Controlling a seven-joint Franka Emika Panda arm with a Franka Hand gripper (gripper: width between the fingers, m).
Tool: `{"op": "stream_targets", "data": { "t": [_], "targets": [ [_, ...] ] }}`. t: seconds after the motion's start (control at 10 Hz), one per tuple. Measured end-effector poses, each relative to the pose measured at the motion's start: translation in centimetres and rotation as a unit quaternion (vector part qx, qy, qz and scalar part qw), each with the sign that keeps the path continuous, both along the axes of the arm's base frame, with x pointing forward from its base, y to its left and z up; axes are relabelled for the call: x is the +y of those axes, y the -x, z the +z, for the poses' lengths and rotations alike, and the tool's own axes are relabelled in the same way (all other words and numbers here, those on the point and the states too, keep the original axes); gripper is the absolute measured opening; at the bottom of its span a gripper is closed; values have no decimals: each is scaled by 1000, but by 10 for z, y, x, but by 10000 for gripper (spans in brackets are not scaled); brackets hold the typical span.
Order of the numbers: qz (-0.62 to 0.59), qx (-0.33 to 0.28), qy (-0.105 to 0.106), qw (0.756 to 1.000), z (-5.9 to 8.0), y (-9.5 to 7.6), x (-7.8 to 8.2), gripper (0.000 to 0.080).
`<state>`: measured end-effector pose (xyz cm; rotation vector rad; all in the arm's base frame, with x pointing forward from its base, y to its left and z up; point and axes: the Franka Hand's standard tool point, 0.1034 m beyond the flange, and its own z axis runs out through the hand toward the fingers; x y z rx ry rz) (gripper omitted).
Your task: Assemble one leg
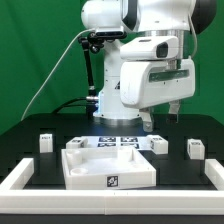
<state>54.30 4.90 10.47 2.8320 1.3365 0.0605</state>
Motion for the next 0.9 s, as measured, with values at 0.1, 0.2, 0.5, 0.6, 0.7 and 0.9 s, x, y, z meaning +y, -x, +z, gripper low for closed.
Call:
{"op": "stream_targets", "data": {
  "t": [0.1,0.2,0.5,0.6,0.7,0.9],
  "targets": [
    [0,0,0,1000,0,0,0,650],
    [0,0,0,1000,0,0,0,650],
    [117,-16,6,993,-12,20,-11,650],
    [171,-12,16,985,-15,24,-12,650],
    [218,-6,31,976,-21,27,-12,650],
    [240,1,42,970,-24,29,-30,650]
  ]
}}
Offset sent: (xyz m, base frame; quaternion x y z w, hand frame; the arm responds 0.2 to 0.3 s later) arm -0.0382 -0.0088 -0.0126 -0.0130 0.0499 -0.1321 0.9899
